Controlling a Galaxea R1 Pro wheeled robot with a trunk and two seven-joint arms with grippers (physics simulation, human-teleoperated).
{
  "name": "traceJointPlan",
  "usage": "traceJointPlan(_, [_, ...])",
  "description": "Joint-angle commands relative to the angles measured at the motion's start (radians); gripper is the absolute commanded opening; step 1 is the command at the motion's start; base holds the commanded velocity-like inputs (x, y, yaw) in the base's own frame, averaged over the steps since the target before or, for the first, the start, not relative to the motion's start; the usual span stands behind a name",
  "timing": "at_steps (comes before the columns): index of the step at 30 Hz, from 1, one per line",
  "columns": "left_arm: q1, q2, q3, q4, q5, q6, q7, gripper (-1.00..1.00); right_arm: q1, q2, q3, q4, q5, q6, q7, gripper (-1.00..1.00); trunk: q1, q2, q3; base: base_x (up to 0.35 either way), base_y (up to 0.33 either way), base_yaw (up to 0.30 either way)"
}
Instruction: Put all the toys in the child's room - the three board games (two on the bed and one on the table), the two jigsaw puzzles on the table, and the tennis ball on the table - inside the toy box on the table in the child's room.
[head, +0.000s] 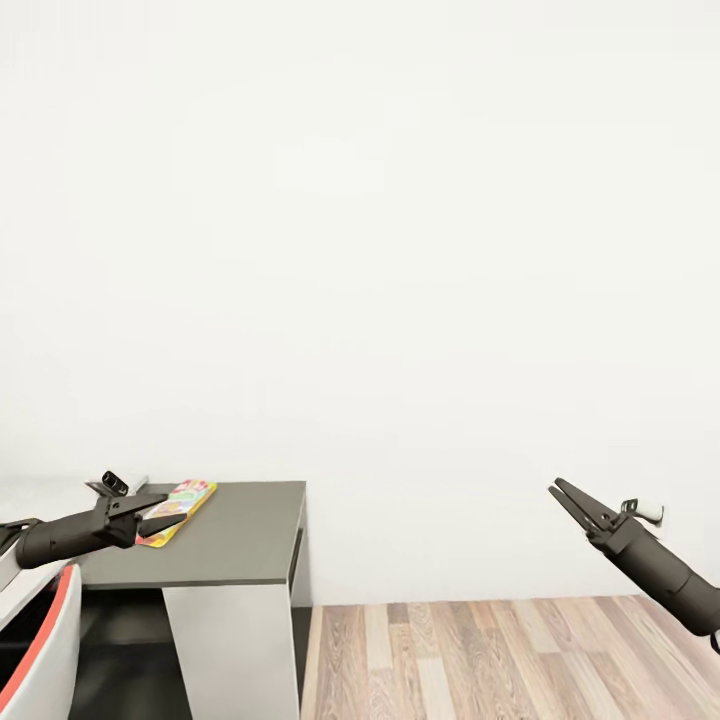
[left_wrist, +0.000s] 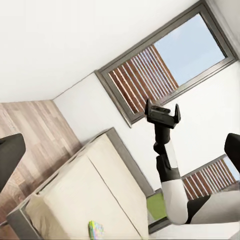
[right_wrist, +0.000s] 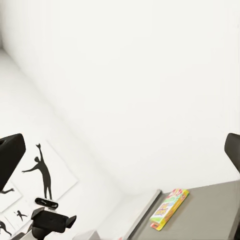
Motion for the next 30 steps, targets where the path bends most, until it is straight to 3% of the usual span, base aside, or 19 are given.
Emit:
traceJointPlan(1, [0.000,0.001,-0.005,0.001,0.003,0.010,-0.005,1.00,-0.001,0.000,-0.001,0.000,-0.002,0.005,0.001,1.00,0.000,-0.001,0.000,-0.091,0.108,-0.278])
traceJointPlan(30, [0.000,0.000,-0.005,0.001,0.003,0.009,-0.005,1.00,-0.001,0.000,-0.001,0.002,-0.004,0.004,0.001,1.00,0.000,-0.001,0.019,-0.036,0.031,-0.278])
